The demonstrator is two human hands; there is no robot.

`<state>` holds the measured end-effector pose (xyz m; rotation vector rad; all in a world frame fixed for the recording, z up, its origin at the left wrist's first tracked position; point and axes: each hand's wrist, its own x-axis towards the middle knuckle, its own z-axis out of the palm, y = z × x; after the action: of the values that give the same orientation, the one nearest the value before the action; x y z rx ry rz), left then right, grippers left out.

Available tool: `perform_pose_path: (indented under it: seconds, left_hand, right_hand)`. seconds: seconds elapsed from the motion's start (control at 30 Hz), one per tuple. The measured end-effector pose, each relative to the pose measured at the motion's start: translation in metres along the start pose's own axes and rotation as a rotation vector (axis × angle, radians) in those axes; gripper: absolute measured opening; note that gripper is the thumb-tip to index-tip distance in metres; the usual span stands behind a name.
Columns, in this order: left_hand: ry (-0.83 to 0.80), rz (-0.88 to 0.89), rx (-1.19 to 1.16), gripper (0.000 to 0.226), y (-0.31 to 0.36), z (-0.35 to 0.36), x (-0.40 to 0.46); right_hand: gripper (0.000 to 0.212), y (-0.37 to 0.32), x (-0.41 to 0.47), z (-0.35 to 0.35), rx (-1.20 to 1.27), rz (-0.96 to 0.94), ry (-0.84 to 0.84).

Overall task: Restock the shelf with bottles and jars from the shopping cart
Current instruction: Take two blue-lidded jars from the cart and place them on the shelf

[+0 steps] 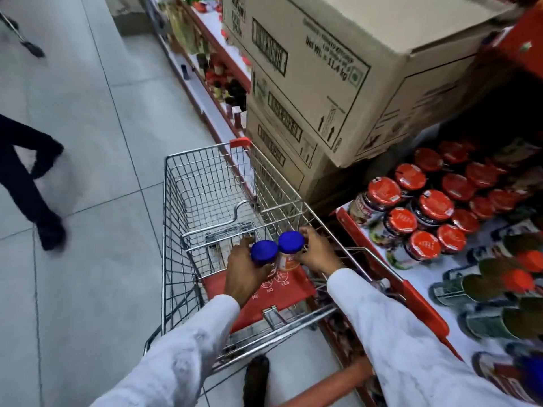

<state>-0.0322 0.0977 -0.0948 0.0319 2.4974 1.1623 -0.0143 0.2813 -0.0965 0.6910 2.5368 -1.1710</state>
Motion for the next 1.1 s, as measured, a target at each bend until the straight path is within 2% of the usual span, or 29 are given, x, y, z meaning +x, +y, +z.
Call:
perform_pose_path:
  seconds: [0.1, 0.3, 0.4, 0.5, 0.63, 0.73, 0.83, 0.97, 1.1]
  left_hand:
    - [0.059, -0.004, -0.009, 0.064, -0.008, 0.01, -0.001]
    - [0.105, -0.02, -0.031, 0.053, -0.01, 0.017, -0.001]
    - [0.071, -0.07, -0.087, 0.052, -0.008, 0.011, 0.0]
    - [0.037, -0.039, -0.109, 0.051, 0.004, -0.003, -0.006]
    - [0.028, 0.064, -0.149, 0.051, 0.033, -0.03, -0.021]
    - [-0.011, 0.191, -0.151, 0.05, 0.06, -0.044, -0.039]
    - [-0.044, 0.317, -0.122, 0.059, 0.097, -0.045, -0.065]
    - [-0.183, 0.489, -0.188, 0.05, 0.152, -0.025, -0.109]
    - [-0.324, 0.62, -0.176, 0.054, 0.194, 0.013, -0.154]
  right_hand:
    - [0.067, 0.004, 0.004, 0.006, 0.014, 0.014, 0.036]
    - [0.067, 0.009, 0.007, 0.009, -0.024, -0.009, 0.086]
    - [0.066, 0.011, 0.003, 0.005, -0.048, -0.01, 0.09]
    - [0.064, 0.005, -0.013, -0.013, 0.013, -0.033, 0.129]
    - [0.063, -0.009, -0.062, -0.056, 0.131, -0.109, 0.251]
    - [0.054, -0.014, -0.108, -0.092, 0.198, -0.149, 0.349]
    - [0.054, -0.005, -0.158, -0.126, 0.239, -0.147, 0.448]
    - [0.053, 0.018, -0.224, -0.163, 0.264, -0.137, 0.599]
    - [0.052, 0.052, -0.299, -0.191, 0.317, -0.112, 0.74]
